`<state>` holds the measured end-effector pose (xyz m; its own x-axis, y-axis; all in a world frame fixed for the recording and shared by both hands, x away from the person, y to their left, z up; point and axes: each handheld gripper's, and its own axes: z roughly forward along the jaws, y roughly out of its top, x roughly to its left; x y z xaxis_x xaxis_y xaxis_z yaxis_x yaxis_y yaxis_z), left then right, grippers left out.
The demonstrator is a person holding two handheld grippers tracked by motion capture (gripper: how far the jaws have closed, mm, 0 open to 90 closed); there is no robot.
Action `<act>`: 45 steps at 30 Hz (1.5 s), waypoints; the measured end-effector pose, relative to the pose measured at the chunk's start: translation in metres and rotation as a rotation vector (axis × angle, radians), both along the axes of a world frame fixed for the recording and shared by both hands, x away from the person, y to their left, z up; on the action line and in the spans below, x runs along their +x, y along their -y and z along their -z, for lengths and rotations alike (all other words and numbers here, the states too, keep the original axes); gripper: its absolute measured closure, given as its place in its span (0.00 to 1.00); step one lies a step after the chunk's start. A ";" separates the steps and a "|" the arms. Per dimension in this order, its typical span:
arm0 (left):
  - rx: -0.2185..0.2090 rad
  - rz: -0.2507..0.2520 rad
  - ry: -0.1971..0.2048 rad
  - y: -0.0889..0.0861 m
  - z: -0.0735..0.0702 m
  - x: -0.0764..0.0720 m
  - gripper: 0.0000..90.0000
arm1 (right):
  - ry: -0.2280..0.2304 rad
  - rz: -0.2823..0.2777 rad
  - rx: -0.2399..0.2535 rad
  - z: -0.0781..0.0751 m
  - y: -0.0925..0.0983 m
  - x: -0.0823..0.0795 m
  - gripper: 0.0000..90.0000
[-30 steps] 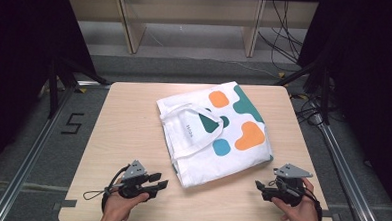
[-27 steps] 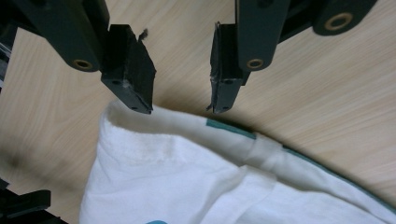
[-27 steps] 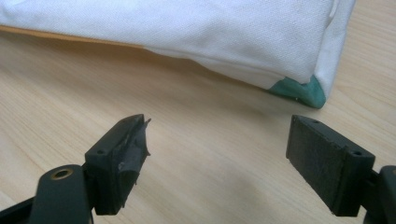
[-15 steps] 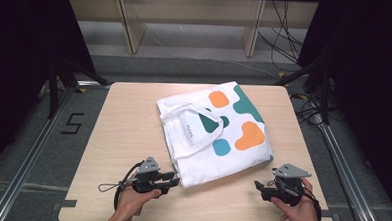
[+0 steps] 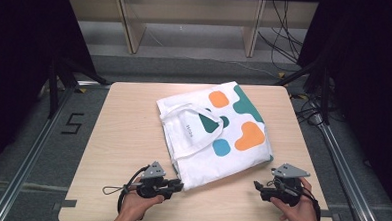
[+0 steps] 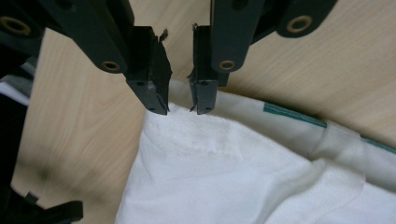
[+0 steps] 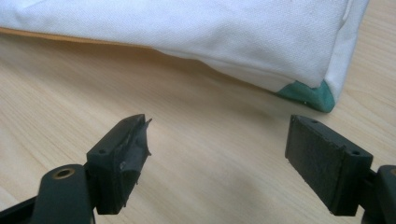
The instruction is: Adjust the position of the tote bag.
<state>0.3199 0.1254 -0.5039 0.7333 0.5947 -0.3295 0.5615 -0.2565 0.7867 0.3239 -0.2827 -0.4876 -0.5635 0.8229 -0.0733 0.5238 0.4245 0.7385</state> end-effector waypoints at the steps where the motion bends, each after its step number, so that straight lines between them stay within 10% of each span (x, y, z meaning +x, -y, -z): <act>1: -0.029 0.003 -0.032 -0.001 0.000 0.000 0.77 | 0.002 -0.003 -0.004 0.000 0.000 0.000 0.25; 9: -0.005 0.010 -0.050 0.008 0.000 -0.004 0.59 | -0.027 -0.003 0.002 0.000 -0.003 -0.001 0.25; 23: 0.046 0.081 0.052 0.040 -0.003 -0.012 0.89 | 0.016 -0.014 -0.017 -0.002 -0.001 0.000 0.26; 45: 0.099 0.313 0.130 0.180 0.009 -0.014 0.88 | 0.051 0.094 0.065 -0.011 0.028 0.004 0.30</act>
<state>0.3056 -0.0549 -0.5125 0.9172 0.3586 -0.1734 0.3402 -0.4787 0.8094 0.3279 -0.3112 -0.4763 -0.4804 0.8759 -0.0445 0.5204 0.3255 0.7895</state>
